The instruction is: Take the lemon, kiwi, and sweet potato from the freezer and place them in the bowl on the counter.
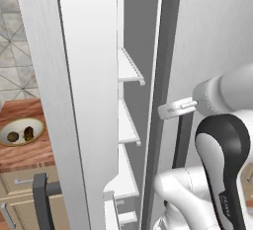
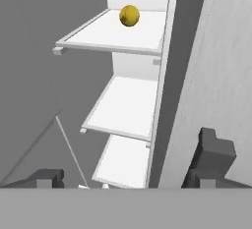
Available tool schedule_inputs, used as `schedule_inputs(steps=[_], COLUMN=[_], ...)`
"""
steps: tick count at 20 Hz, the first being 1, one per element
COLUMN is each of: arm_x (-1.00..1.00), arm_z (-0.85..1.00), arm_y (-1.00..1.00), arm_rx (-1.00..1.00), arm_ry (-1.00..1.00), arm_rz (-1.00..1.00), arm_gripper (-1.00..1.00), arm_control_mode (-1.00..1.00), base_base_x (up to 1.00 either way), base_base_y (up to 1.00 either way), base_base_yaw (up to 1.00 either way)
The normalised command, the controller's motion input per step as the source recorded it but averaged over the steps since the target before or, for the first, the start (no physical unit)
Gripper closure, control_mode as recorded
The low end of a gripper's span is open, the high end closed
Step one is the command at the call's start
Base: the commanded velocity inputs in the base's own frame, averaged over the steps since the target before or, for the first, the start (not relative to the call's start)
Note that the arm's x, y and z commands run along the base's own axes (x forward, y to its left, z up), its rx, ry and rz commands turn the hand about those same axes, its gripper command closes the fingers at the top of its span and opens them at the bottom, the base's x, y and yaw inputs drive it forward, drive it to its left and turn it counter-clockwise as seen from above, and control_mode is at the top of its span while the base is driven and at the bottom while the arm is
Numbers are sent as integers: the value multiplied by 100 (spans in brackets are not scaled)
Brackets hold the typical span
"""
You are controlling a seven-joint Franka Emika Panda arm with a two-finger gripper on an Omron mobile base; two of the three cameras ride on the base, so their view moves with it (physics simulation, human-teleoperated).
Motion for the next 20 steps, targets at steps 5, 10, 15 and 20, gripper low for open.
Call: schedule_inputs(steps=[5,10,15,20], arm_x=[38,44,53,65], arm_z=[27,12,3,0], arm_y=[24,39,21,11], arm_rx=[0,0,0,0], arm_ry=[0,0,5,2], arm_rz=[0,0,0,0], arm_gripper=[-100,-100,-100,-100], arm_control_mode=[-100,-100,-100,-100], base_base_x=[0,0,0,0], base_base_y=[0,0,0,0], base_base_yaw=[0,0,0,0])
